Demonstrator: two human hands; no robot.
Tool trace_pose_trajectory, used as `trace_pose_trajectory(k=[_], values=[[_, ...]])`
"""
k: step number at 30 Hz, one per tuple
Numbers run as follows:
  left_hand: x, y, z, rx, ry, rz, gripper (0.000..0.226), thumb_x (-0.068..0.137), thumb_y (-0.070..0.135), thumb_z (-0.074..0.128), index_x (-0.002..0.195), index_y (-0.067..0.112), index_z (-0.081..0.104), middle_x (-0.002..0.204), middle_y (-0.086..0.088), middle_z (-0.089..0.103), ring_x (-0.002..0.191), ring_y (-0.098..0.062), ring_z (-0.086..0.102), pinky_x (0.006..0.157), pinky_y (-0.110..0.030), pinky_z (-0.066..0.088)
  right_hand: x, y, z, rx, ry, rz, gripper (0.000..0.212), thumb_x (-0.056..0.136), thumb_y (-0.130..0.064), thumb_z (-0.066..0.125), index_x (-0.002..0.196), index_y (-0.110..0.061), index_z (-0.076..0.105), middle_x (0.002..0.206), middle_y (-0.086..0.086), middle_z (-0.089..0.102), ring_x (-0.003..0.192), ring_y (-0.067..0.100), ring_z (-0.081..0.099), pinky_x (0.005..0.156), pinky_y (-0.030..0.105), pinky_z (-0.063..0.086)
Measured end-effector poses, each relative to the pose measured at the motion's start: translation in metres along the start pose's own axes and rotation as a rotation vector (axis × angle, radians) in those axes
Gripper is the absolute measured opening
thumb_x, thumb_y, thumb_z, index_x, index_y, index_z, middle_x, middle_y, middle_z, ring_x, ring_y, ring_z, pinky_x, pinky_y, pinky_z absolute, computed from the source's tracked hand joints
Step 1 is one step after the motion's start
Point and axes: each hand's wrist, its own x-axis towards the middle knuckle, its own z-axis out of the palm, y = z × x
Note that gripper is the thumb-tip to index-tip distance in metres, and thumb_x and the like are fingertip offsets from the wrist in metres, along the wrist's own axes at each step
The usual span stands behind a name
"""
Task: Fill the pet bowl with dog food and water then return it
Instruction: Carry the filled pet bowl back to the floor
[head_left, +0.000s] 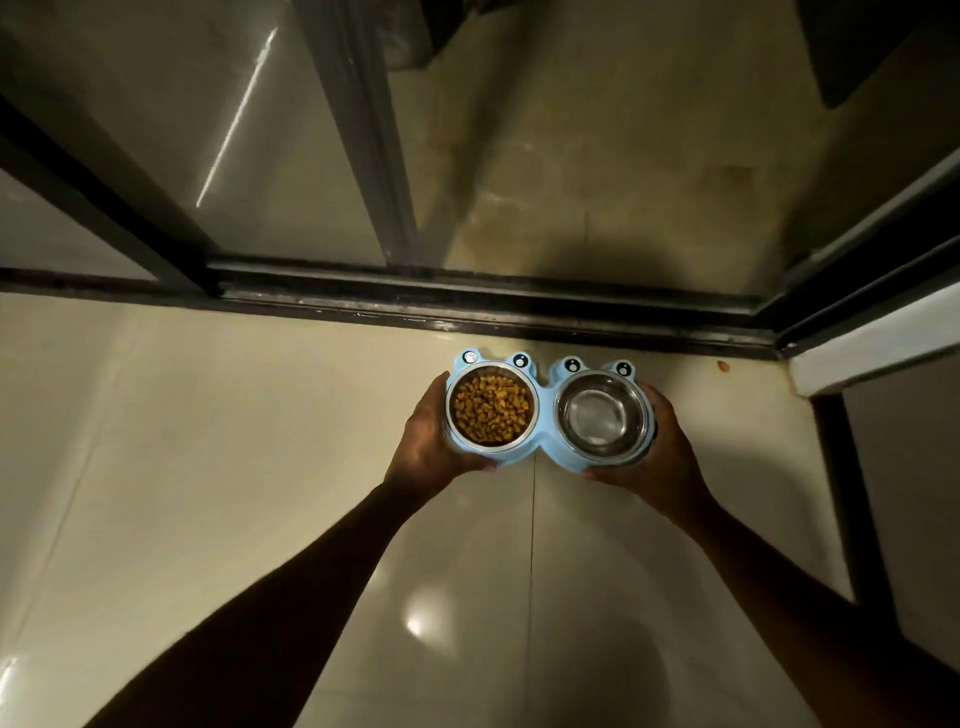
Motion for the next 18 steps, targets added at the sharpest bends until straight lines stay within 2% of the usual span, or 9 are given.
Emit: trace_pose_trajectory(k=[3,4,6,8,12,14,17,18], values=[[0.012,-0.021,0.008,0.0,-0.015,0.01,0.094,0.051,0.006,0.097,0.133,0.012,0.05,0.125,0.005,0.062,0.115,-0.001,0.058,0.087,-0.007,0.044,0.006,0.015,0.009,-0.007,0.016,-0.009,0.113,0.047,-0.037,0.101,0.142,-0.038,0.039,0.139,-0.021,0.055,0.129,0.005,0.054,0.107,0.027,0.045],[0.016,-0.026,0.009,0.0,-0.021,0.012,0.095,0.052,0.006,0.097,0.134,0.012,0.049,0.126,0.005,0.062,0.116,-0.001,0.057,0.087,-0.008,0.044,0.008,0.021,0.012,-0.017,0.023,0.0,0.113,0.047,-0.035,0.101,0.142,-0.039,0.04,0.138,-0.021,0.055,0.129,0.006,0.054,0.107,0.028,0.046],[0.021,-0.035,0.013,0.004,-0.029,0.014,0.095,0.053,0.008,0.097,0.135,0.014,0.049,0.127,0.005,0.061,0.118,-0.003,0.057,0.088,-0.008,0.044,0.01,0.035,0.015,-0.036,0.032,0.032,0.114,0.046,-0.025,0.103,0.143,-0.025,0.043,0.139,-0.013,0.057,0.129,0.01,0.055,0.108,0.039,0.047],[0.022,-0.041,0.016,0.001,-0.033,0.01,0.095,0.053,0.007,0.096,0.135,0.013,0.048,0.128,0.005,0.061,0.118,-0.001,0.057,0.088,-0.008,0.044,0.01,0.045,0.019,-0.036,0.031,0.04,0.115,0.045,-0.022,0.103,0.144,-0.016,0.043,0.139,-0.01,0.058,0.129,0.01,0.055,0.108,0.043,0.047],[0.023,-0.053,0.02,-0.008,-0.031,0.018,0.095,0.054,0.006,0.095,0.136,0.011,0.047,0.131,0.003,0.059,0.12,-0.002,0.055,0.091,-0.009,0.044,0.012,0.051,0.022,-0.011,0.001,-0.012,0.113,0.045,-0.018,0.103,0.142,-0.027,0.047,0.136,-0.011,0.061,0.129,0.012,0.056,0.109,0.047,0.046],[0.025,-0.056,0.021,0.003,-0.031,0.036,0.096,0.054,0.009,0.096,0.136,0.013,0.047,0.132,0.003,0.059,0.122,-0.006,0.055,0.094,-0.012,0.045,0.013,0.047,0.023,0.017,0.016,-0.031,0.112,0.046,-0.02,0.103,0.141,-0.031,0.046,0.136,-0.014,0.061,0.128,0.01,0.056,0.109,0.043,0.046],[0.028,-0.059,0.021,0.02,-0.04,0.054,0.096,0.054,0.012,0.097,0.136,0.013,0.047,0.132,0.002,0.058,0.124,-0.012,0.054,0.099,-0.018,0.046,0.01,0.036,0.025,0.05,0.02,-0.04,0.103,0.048,-0.031,0.095,0.136,-0.053,0.044,0.132,-0.027,0.059,0.125,-0.001,0.056,0.104,0.018,0.044],[0.027,-0.059,0.021,0.025,-0.038,0.061,0.096,0.054,0.012,0.097,0.136,0.013,0.047,0.132,0.0,0.058,0.124,-0.012,0.054,0.099,-0.019,0.046,0.009,0.032,0.026,0.05,0.015,-0.041,0.101,0.048,-0.033,0.092,0.134,-0.055,0.044,0.131,-0.029,0.059,0.124,-0.002,0.056,0.102,0.015,0.042]])
